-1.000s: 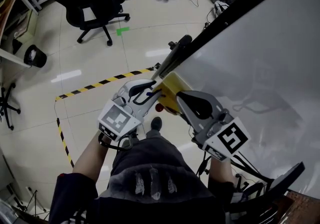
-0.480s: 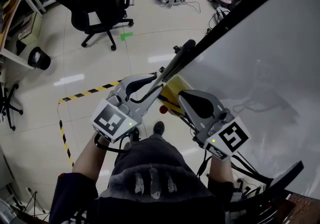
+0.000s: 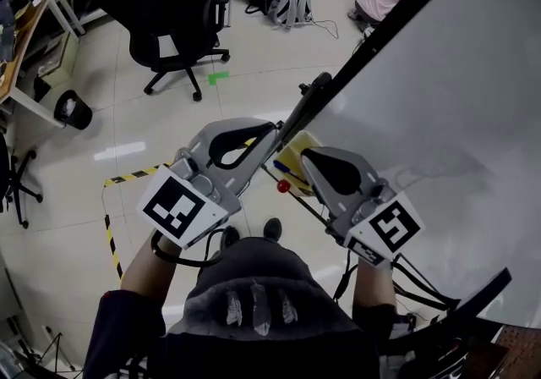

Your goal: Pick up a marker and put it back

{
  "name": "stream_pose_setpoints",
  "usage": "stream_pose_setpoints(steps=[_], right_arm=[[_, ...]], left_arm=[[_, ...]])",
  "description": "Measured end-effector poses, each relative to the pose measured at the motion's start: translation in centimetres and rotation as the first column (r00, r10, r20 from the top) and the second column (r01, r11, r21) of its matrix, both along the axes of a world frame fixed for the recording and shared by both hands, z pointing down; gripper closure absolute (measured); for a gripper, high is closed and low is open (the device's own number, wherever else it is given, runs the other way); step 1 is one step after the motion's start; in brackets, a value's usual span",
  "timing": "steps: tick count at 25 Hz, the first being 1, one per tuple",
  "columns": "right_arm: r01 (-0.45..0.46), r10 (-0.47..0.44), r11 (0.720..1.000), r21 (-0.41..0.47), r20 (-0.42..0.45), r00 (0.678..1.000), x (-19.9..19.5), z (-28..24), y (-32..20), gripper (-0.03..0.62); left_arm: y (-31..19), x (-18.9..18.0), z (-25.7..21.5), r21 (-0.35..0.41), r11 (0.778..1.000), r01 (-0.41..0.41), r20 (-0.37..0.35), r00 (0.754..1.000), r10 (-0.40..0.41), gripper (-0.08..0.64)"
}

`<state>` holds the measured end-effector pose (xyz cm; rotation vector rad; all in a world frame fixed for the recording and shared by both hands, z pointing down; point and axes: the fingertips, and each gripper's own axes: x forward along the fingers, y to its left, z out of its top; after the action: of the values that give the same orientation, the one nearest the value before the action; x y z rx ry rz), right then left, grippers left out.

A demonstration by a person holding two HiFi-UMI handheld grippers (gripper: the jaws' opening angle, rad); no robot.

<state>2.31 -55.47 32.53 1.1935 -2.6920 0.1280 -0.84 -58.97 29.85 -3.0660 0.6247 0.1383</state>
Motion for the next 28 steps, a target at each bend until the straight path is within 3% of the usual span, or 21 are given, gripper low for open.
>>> stream_pose_setpoints(steps=[4,9,19,28], right_arm=[[-0.001,0.002,0.999,0.052,-0.002,1.000,-1.2,-1.9,0.9,0.592],[0.000,0.001,0.998,0.067,-0.012,1.000,-2.9,-2.1,2.1,0.592],[0.043,-0.042,0.994,0.102,-0.021,0.999,-3.8,-3.6,6.9,0.592],[0.104,-0.107,0.983,0.154,0.011,0.994,0.8,-4.3,15.7,0.592]], left_arm=[[1.8,-1.6,-2.5,0.011,1.000,-0.003,-0.002,1.000,0.003,0.554],[4.1,-3.8,-2.8,0.039,0.999,-0.004,0.057,0.998,0.002,0.554],[7.7,-5.7,-2.3,-0.006,0.998,0.064,0.095,0.993,-0.063,0.554],[16.9,-1.4,-3.4,0.037,0.991,0.126,0.113,0.985,-0.129,0.554]])
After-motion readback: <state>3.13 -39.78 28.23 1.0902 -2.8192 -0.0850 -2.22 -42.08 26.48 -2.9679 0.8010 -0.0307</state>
